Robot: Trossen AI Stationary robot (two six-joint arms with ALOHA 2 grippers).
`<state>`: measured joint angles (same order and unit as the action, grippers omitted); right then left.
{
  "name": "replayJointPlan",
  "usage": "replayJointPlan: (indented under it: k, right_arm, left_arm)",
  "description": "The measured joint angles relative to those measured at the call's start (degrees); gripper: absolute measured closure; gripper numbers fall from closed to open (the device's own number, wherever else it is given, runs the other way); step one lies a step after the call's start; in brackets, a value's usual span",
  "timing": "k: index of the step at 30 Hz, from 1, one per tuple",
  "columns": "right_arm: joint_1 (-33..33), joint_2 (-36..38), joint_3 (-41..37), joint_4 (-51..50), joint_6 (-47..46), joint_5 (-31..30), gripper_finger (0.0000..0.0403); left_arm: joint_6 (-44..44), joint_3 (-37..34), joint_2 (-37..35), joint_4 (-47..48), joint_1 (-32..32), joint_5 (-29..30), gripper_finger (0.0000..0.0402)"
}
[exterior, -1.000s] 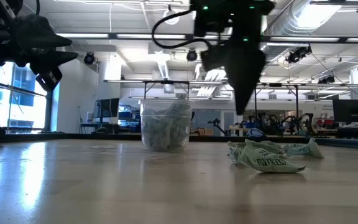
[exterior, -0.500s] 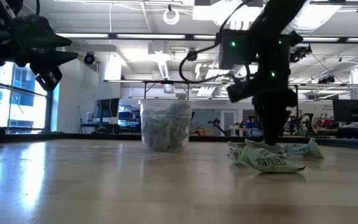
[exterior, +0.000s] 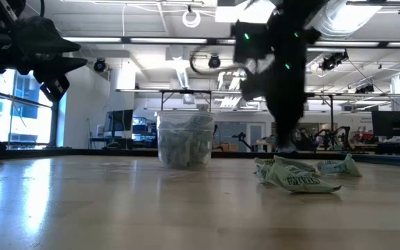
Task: Pick and place Stevia / Truvia into bins
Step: Put the white stevia packet into the transparent container
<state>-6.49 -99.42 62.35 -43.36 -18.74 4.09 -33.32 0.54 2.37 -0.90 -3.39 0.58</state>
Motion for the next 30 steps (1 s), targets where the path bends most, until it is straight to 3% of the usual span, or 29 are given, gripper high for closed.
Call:
replayJointPlan:
  k: [10,19,26,30]
  right_arm:
    - [-0.23,-3.76,24.11,1.12,4.51,1.02,0.0392]
    - [0.85,-19.61,33.15,0.27,5.69,8.25,0.0392]
    - [1.51,-26.14,37.99,-2.99,5.84,8.45,0.0392]
    - [1.52,-25.85,43.40,-6.43,8.17,3.97,0.0374]
  left_arm:
    - [0.00,-0.01,0.01,-0.01,-0.01,0.00,0.0245]
    - [0.00,-0.01,0.02,0.00,0.01,0.00,0.0245]
    - [0.00,0.01,0.00,-0.01,0.02,0.00,0.0245]
    - [0.00,0.00,0.00,0.02,0.00,0.00,0.0245]
